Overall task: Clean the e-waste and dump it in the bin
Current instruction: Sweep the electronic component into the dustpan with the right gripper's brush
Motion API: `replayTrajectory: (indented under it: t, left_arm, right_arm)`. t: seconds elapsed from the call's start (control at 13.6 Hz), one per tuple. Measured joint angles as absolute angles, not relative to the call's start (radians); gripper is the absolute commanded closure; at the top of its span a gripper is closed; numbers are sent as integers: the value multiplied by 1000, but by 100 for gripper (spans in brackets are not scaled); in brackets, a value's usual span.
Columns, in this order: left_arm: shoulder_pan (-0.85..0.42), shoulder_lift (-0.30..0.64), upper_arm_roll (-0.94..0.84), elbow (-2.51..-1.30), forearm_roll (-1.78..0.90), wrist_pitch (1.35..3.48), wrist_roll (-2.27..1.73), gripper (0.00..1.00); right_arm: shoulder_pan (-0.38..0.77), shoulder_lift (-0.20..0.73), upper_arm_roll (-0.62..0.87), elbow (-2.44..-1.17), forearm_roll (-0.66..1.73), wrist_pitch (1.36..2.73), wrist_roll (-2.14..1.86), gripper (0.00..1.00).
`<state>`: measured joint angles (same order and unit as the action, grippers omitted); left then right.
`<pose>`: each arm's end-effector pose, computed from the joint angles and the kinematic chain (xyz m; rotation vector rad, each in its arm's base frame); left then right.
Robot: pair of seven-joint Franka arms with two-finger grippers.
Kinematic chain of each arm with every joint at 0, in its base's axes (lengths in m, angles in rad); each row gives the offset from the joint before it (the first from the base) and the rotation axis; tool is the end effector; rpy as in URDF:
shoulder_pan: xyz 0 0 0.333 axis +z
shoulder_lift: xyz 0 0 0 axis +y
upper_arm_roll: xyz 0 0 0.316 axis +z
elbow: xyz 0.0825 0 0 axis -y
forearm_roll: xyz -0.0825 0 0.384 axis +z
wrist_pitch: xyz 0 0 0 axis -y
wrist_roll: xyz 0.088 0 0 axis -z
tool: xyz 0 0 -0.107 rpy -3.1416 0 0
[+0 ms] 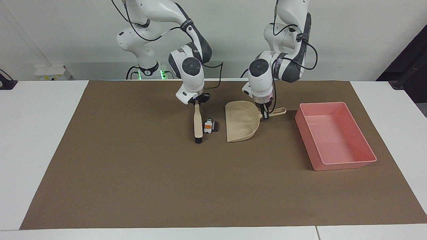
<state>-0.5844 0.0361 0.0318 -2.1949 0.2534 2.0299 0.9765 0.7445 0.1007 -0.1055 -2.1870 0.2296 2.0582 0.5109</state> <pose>0.4447 -0.2575 0.3545 -1.9865 2.1825 0.3581 0.4099 0.3199 0.3260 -3.0828 0.0058 0.4469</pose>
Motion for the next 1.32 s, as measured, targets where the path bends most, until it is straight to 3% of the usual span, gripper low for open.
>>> replayTrajectory:
  t: [0.52,1.32]
  left_arm:
    - [-583,36,33,-2196,254,2030,976,100]
    - [-577,36,34,-2197,255,2030,973,100]
  right_arm:
    - [813,219,-105,-2023,325,2062,592,100]
    - [901,299,-98,-1930,392,2133,743,100]
